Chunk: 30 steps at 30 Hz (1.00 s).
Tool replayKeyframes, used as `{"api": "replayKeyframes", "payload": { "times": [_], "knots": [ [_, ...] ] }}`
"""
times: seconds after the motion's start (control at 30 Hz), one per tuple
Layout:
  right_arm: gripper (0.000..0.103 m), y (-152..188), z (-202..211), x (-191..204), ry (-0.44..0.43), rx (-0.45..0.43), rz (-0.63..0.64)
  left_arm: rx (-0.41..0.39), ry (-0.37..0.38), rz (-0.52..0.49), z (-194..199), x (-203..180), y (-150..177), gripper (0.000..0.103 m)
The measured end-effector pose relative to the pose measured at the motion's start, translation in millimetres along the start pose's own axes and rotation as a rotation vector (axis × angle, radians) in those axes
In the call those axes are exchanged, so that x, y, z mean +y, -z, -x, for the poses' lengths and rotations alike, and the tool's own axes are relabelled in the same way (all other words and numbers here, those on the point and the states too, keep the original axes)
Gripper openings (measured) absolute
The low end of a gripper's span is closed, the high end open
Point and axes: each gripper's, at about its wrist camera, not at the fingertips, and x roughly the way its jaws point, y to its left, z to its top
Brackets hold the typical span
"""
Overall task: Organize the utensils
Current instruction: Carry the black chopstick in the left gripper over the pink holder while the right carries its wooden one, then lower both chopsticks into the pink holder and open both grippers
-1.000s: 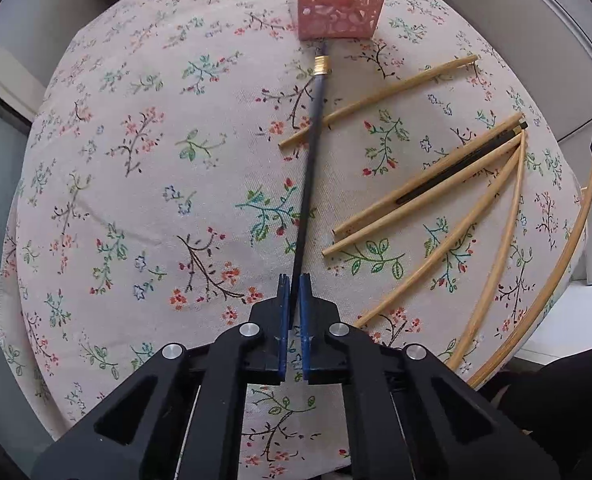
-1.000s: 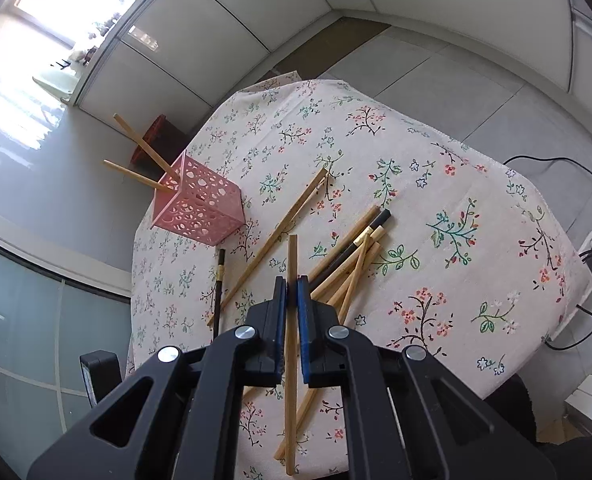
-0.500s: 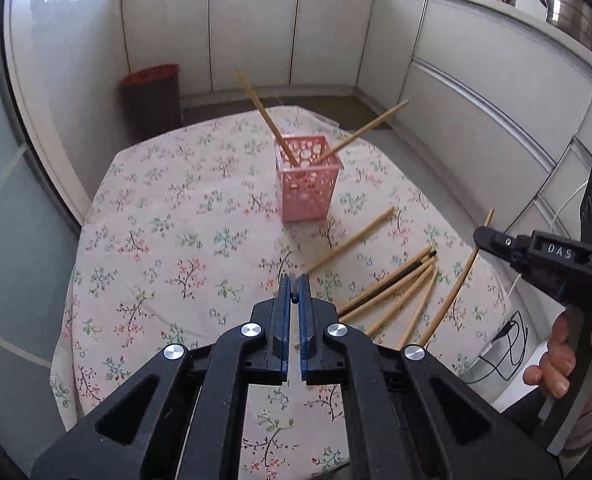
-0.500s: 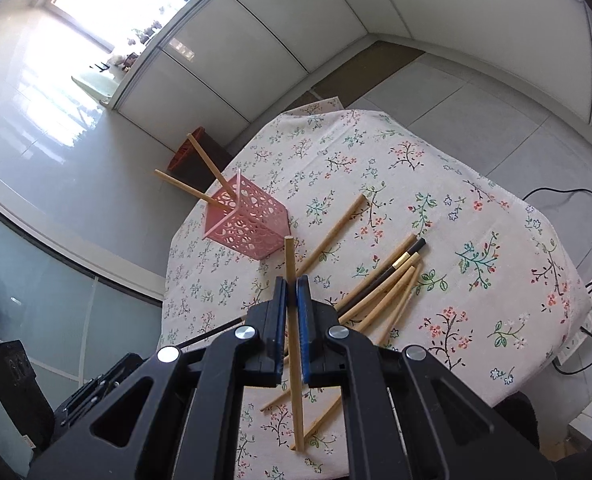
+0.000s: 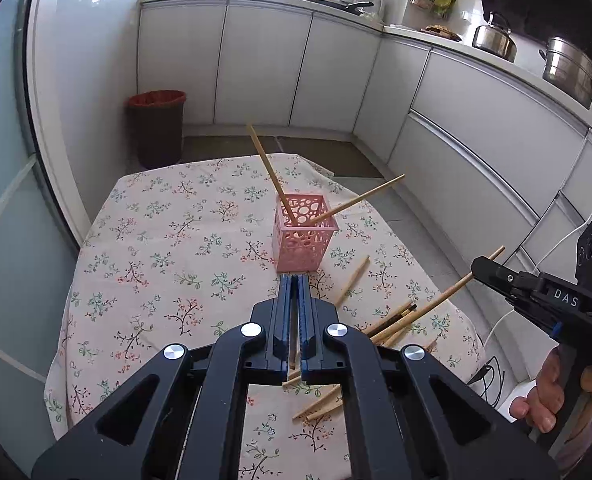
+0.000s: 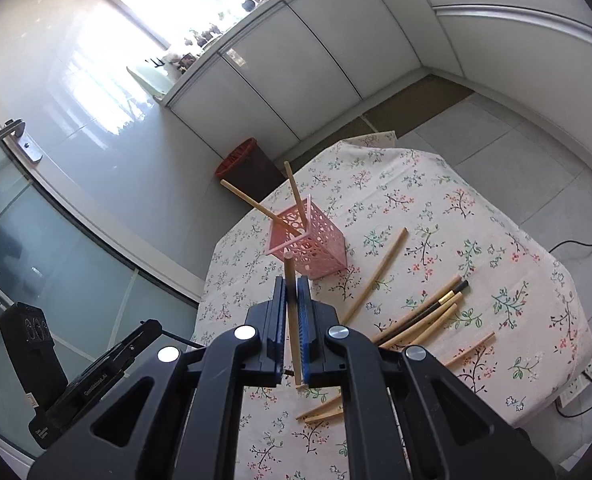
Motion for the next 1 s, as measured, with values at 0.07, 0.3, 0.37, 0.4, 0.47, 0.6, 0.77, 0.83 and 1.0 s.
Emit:
{"api": "replayKeyframes", "payload": {
  "times": [0.07, 0.3, 0.37, 0.4, 0.47, 0.6, 0.77, 0.83, 1.0],
  "knots": [
    [0.006, -5.2, 4.1, 4.8, -0.005, -0.01, 0.007, -0.019, 0.007, 0.007, 4.7, -0.4, -4.2, 0.003],
    [0.006, -39.9, 25.6, 33.6, -0.024, -0.066, 0.056, -0.108, 0.027, 0.032, 27.8, -5.1, -33.8, 0.003],
    [0.006, -57.1, 34.8, 46.2, -0.037, -0.101, 0.078, -0.134, 0.031, 0.029, 32.9, -7.8, -46.2, 0.003],
    [0.006, -65.2, 38.6, 52.0, -0.044, -0.119, 0.089, -0.146, 0.03, 0.026, 33.9, -8.6, -52.9, 0.003],
    [0.006, -82.8, 45.5, 64.0, -0.055, -0.159, 0.112, -0.175, 0.03, 0.025, 37.3, -10.2, -69.9, 0.003],
    [0.006, -113.2, 52.8, 86.0, -0.055, -0.239, 0.165, -0.241, 0.022, 0.025, 43.8, -12.1, -100.6, 0.003],
    [0.006, -141.1, 43.4, 101.2, -0.001, -0.3, 0.229, -0.325, 0.012, 0.057, 51.7, -6.7, -126.6, 0.003],
    [0.006, -148.0, 36.1, 99.9, 0.004, -0.297, 0.223, -0.341, 0.018, 0.055, 52.1, -6.7, -135.5, 0.003],
    [0.006, -157.7, 13.7, 96.3, 0.039, -0.295, 0.233, -0.331, 0.015, 0.035, 37.1, -13.7, -149.2, 0.003]
  ]
}}
